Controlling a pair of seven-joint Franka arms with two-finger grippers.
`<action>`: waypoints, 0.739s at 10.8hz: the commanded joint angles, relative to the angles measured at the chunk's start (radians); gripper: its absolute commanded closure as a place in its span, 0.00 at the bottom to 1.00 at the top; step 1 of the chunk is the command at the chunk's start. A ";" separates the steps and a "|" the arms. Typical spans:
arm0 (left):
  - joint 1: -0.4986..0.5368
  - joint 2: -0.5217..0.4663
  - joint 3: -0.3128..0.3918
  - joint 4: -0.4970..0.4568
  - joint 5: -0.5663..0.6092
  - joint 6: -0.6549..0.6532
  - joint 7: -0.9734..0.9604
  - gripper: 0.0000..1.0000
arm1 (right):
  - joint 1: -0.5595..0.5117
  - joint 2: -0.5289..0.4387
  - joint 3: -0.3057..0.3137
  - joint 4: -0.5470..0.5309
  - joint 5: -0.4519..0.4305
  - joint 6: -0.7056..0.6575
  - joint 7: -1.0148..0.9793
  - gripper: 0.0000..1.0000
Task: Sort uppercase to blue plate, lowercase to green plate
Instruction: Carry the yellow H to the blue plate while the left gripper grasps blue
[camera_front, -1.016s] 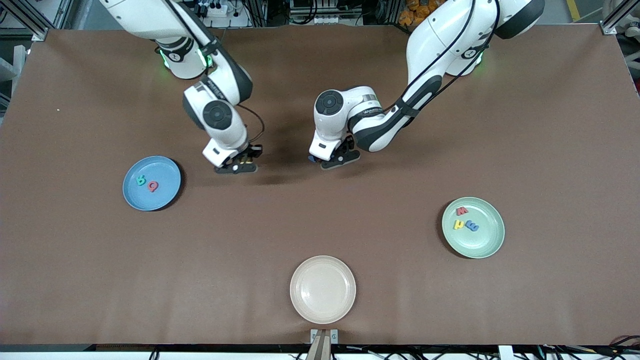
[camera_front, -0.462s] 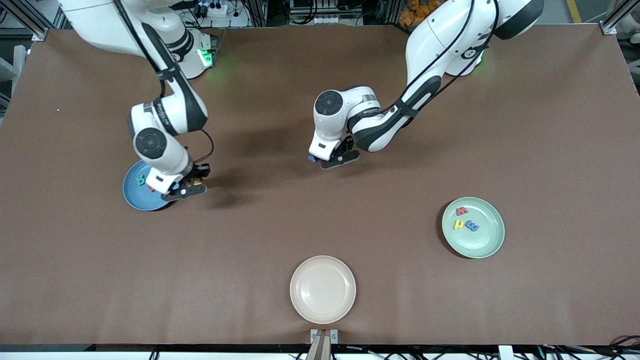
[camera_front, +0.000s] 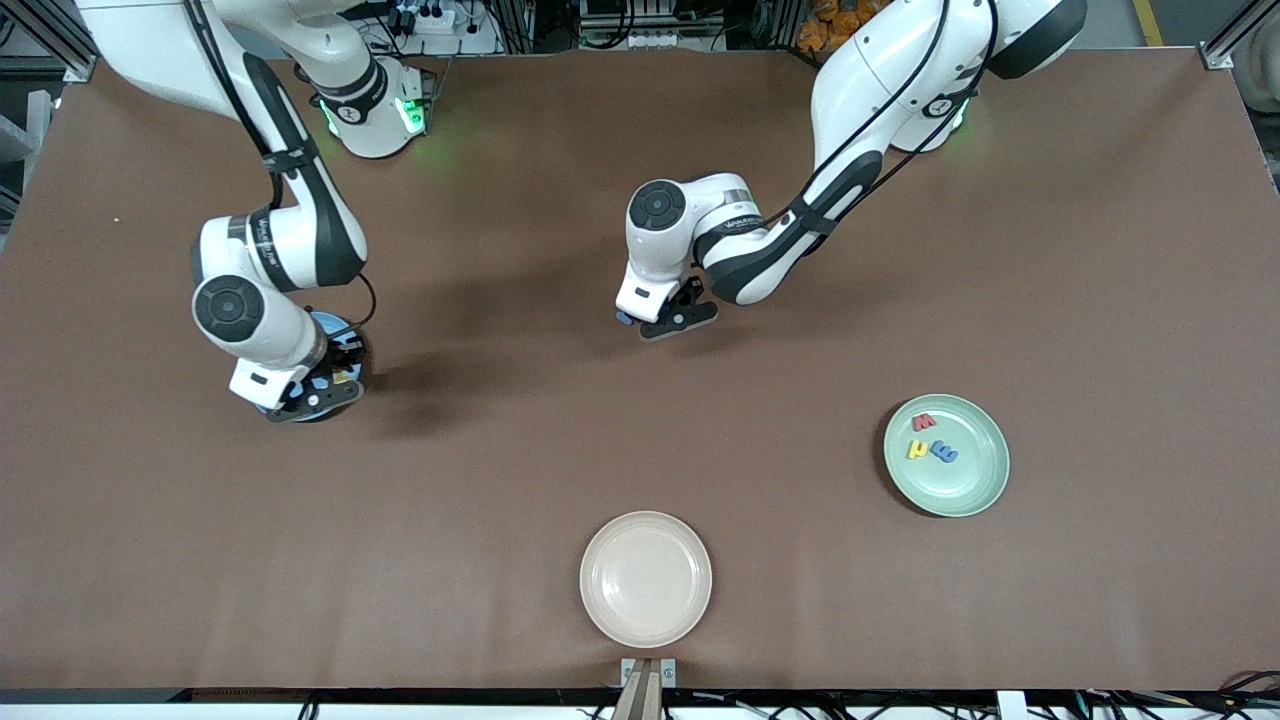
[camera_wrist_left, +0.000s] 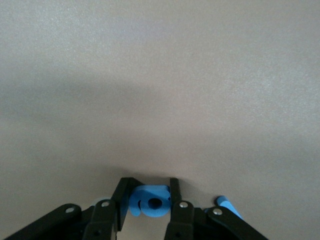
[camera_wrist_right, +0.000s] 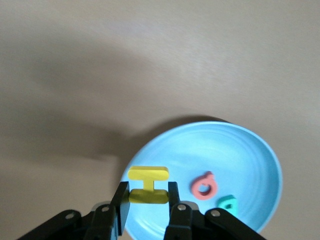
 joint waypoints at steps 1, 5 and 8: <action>0.007 -0.009 0.004 0.025 0.028 -0.010 -0.024 1.00 | -0.013 0.002 -0.038 -0.003 0.003 -0.016 -0.092 0.74; 0.087 -0.150 0.021 0.023 0.028 -0.026 0.000 1.00 | -0.016 0.034 -0.041 -0.046 0.052 -0.011 -0.135 0.72; 0.223 -0.226 0.015 0.026 -0.033 -0.092 0.232 1.00 | -0.030 0.048 -0.041 -0.051 0.073 -0.016 -0.154 0.65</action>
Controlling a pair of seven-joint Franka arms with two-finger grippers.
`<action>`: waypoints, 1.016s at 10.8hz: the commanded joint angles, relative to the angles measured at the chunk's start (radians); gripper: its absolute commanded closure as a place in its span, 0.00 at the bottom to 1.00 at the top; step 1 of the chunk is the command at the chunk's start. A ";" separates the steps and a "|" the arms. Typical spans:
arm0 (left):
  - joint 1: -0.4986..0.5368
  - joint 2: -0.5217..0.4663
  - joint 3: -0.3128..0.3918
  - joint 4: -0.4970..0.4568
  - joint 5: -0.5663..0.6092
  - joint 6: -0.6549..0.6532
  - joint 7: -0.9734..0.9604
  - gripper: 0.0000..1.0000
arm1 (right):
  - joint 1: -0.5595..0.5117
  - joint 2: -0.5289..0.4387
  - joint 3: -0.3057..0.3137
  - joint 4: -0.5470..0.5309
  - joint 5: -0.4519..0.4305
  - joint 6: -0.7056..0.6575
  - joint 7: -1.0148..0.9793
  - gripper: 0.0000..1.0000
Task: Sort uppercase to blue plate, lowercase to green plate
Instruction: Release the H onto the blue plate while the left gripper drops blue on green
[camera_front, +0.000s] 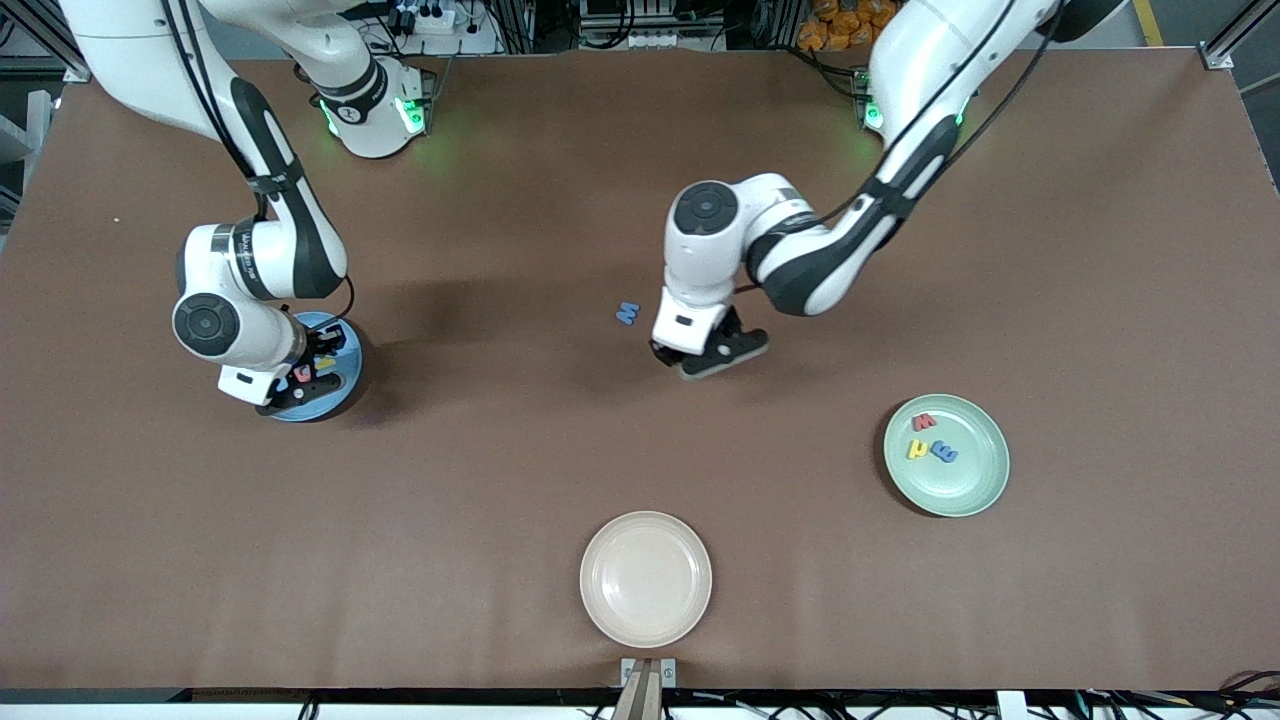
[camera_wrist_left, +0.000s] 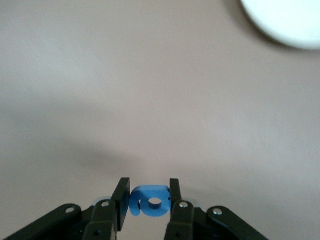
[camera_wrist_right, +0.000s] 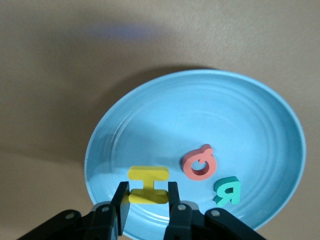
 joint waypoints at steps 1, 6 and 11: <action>0.130 -0.072 -0.012 -0.028 -0.067 -0.034 0.217 1.00 | -0.015 0.001 0.005 -0.003 0.025 -0.002 -0.033 0.58; 0.393 -0.072 -0.009 -0.035 -0.115 -0.110 0.650 1.00 | -0.014 -0.003 0.005 0.006 0.068 -0.017 -0.023 0.21; 0.528 0.026 0.000 -0.006 -0.099 -0.108 0.868 1.00 | -0.002 -0.048 0.058 0.063 0.136 -0.164 0.157 0.19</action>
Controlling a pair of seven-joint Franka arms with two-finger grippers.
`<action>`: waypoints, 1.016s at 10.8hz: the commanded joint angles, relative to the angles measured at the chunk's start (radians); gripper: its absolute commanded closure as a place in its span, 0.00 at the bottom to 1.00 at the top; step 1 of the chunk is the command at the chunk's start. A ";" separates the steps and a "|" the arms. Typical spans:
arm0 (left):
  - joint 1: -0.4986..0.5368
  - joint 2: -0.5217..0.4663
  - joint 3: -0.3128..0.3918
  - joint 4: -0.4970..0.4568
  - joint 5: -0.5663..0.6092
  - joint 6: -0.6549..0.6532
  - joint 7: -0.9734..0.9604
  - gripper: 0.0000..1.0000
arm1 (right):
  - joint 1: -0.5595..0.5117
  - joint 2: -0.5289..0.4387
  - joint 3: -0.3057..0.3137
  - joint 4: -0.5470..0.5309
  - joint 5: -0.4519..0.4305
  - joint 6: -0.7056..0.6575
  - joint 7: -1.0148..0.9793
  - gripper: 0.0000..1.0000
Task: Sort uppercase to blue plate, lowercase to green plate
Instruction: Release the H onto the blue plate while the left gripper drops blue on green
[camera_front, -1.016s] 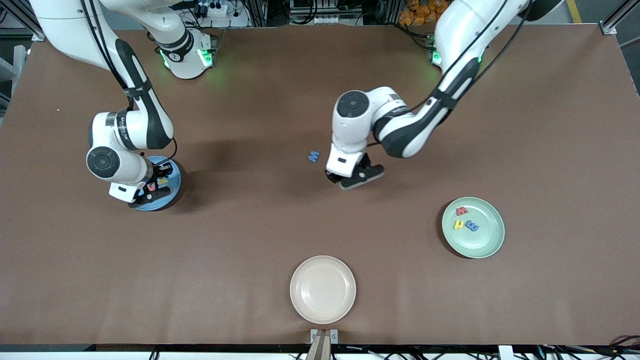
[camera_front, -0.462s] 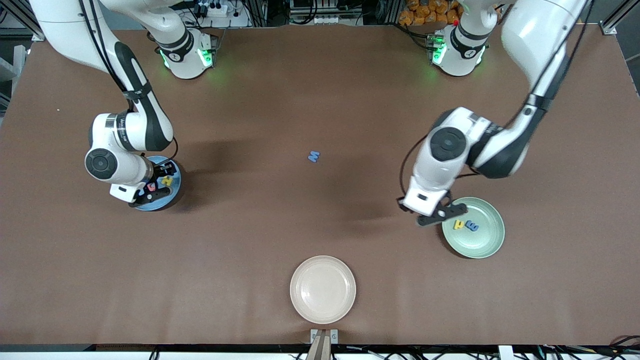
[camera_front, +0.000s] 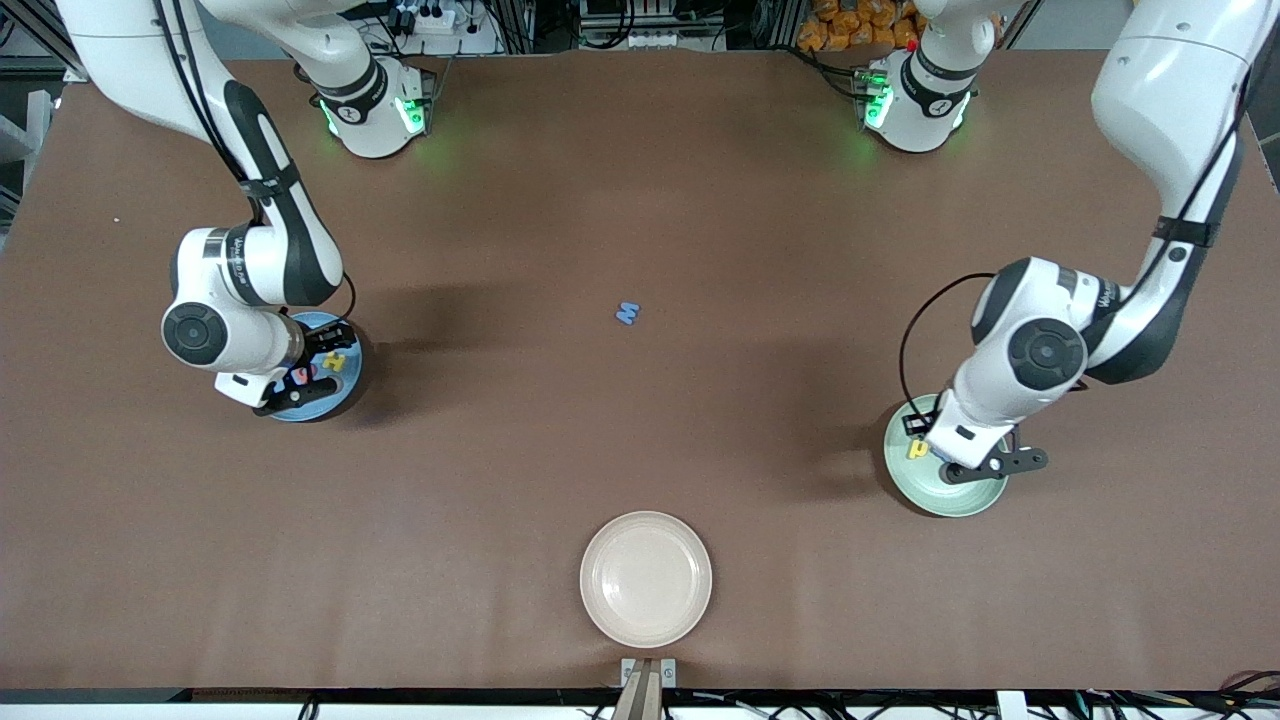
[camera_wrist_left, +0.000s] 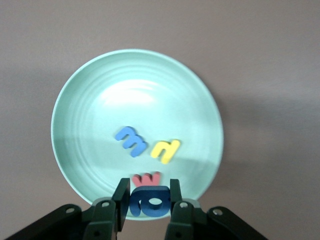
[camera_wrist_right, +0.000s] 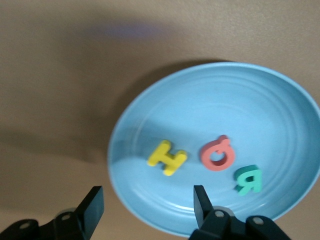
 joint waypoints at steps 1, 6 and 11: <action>-0.010 0.044 0.024 0.050 0.000 -0.006 0.027 1.00 | 0.000 -0.064 0.075 0.003 0.030 -0.073 0.167 0.19; -0.010 0.036 0.044 0.092 0.007 -0.011 0.162 0.00 | 0.063 -0.106 0.301 0.028 0.028 -0.109 0.661 0.20; -0.018 -0.117 -0.008 0.164 0.004 -0.202 0.171 0.00 | 0.227 -0.046 0.399 0.075 0.031 0.043 1.143 0.23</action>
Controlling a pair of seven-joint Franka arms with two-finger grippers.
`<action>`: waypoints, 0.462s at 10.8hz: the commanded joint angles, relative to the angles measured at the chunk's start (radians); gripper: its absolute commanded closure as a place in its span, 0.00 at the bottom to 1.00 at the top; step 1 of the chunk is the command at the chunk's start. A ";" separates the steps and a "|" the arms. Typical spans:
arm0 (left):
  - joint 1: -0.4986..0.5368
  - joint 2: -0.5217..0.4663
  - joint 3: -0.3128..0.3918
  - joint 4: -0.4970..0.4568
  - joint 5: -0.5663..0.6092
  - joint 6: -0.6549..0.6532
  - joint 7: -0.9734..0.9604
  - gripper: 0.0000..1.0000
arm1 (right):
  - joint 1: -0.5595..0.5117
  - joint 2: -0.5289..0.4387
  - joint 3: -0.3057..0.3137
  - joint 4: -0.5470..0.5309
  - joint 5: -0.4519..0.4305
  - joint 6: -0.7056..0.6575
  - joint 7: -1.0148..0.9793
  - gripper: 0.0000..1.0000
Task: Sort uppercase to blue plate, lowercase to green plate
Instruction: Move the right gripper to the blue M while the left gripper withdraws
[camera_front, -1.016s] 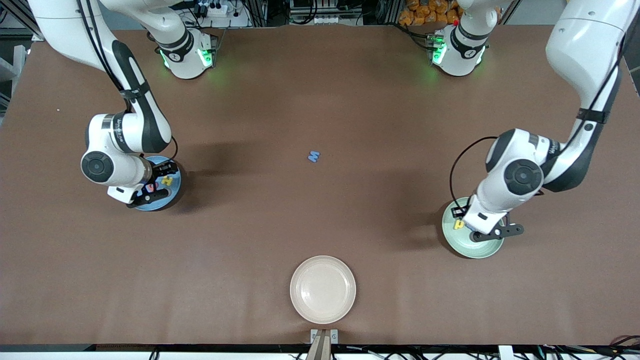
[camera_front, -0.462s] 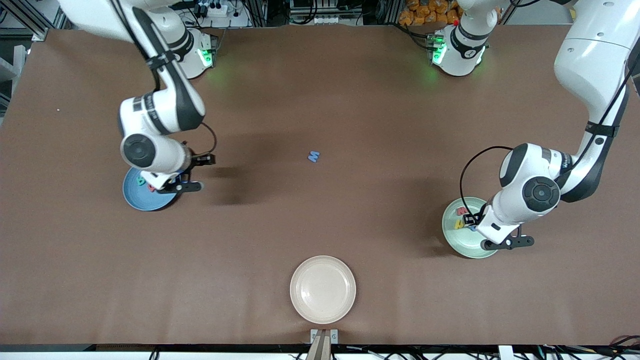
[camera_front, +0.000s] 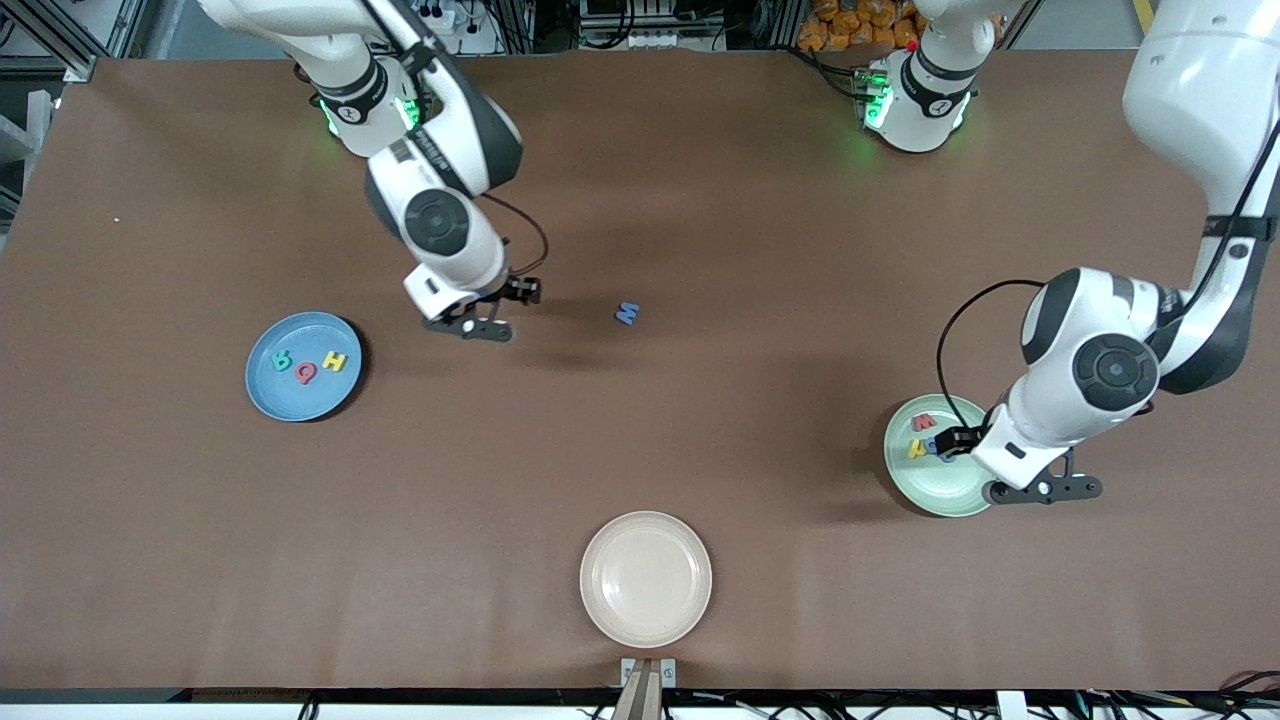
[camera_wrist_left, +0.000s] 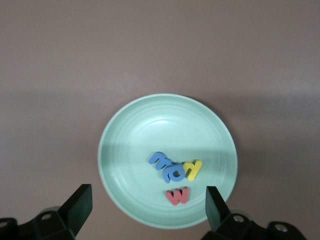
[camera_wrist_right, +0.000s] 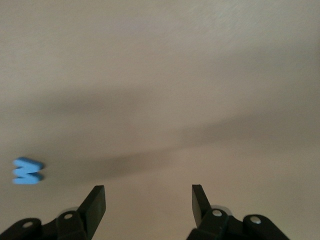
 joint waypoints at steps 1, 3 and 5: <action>-0.004 -0.091 -0.040 0.049 0.001 -0.134 0.021 0.00 | 0.070 0.077 0.003 0.076 0.007 0.041 0.171 0.23; -0.001 -0.129 -0.088 0.106 -0.011 -0.243 0.023 0.00 | 0.137 0.163 0.003 0.167 0.001 0.056 0.288 0.23; 0.007 -0.193 -0.110 0.113 -0.045 -0.280 0.024 0.00 | 0.170 0.215 0.003 0.189 0.001 0.140 0.336 0.24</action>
